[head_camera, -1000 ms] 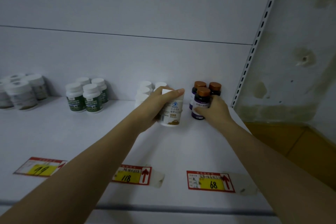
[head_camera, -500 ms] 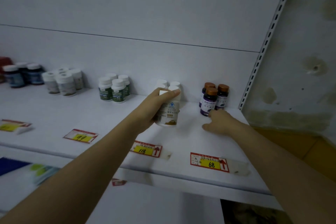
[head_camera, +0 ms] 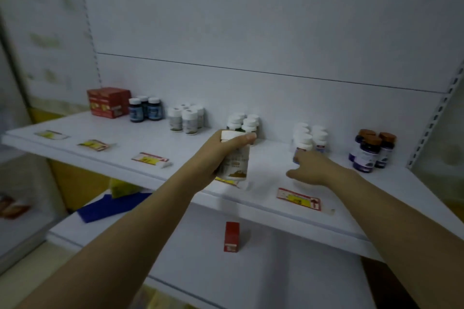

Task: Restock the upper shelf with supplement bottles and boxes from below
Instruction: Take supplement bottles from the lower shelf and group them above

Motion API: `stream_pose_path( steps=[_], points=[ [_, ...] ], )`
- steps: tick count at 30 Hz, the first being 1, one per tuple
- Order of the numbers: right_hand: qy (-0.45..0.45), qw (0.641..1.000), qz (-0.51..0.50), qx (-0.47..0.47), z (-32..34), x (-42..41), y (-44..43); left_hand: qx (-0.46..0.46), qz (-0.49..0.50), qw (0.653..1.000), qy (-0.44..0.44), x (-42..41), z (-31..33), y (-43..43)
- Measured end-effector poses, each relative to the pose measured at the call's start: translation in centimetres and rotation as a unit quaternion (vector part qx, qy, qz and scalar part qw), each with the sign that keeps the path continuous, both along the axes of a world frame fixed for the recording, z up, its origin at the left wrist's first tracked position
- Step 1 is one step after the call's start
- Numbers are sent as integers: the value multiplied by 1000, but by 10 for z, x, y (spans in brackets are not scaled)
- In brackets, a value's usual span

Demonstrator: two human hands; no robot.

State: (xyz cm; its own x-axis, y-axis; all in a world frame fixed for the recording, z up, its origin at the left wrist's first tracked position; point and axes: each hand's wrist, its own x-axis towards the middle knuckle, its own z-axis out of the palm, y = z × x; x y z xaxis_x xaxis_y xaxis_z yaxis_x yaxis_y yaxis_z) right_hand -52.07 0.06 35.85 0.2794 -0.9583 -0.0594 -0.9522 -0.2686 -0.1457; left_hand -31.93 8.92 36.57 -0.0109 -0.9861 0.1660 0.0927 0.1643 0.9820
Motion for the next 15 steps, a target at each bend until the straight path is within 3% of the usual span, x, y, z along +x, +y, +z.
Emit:
stream_pose_path(
  steps=[6, 15],
  points=[
    [7, 999, 32, -21, 9, 113, 31, -19, 43, 995, -93, 113, -1, 41],
    [25, 997, 69, -22, 8, 233, 32, -6, 114, 991, -76, 230, -17, 52]
  ],
)
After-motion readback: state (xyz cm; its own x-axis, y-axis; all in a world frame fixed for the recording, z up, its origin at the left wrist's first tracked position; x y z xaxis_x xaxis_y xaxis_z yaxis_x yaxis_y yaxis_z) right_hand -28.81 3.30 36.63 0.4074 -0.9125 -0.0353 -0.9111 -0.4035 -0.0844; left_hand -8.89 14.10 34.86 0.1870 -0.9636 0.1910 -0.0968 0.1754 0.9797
